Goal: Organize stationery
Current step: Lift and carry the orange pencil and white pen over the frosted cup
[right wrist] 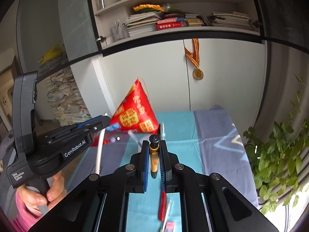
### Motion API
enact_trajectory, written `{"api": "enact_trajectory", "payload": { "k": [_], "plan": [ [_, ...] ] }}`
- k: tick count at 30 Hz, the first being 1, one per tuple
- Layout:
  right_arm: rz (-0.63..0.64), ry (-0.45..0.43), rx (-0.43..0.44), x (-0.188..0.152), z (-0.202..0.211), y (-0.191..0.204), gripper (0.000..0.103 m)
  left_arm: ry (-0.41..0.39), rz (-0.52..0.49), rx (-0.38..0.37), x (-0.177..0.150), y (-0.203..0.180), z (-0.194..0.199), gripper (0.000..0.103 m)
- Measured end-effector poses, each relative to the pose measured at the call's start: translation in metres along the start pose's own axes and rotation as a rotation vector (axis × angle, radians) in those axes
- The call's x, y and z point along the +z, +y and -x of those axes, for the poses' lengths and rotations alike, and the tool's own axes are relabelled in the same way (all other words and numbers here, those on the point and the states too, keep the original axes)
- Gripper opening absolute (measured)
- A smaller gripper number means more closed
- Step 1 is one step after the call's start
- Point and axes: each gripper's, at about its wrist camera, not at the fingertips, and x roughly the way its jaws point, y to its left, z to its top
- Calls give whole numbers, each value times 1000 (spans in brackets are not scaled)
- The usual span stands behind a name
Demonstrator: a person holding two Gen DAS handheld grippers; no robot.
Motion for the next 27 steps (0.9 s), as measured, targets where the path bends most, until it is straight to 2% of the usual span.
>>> {"api": "enact_trajectory", "payload": {
  "k": [4, 12, 21, 27],
  "plan": [
    [7, -11, -17, 18, -16, 2, 11, -52, 0, -7, 20, -1, -6, 6],
    [-1, 5, -6, 33, -45, -5, 11, -83, -6, -24, 46, -5, -28, 6],
    [14, 58, 1, 29, -76, -9, 11, -68, -9, -18, 48, -5, -45, 6],
    [-1, 133, 5, 17, -101, -13, 11, -51, -11, -17, 45, -6, -51, 6]
  ]
}}
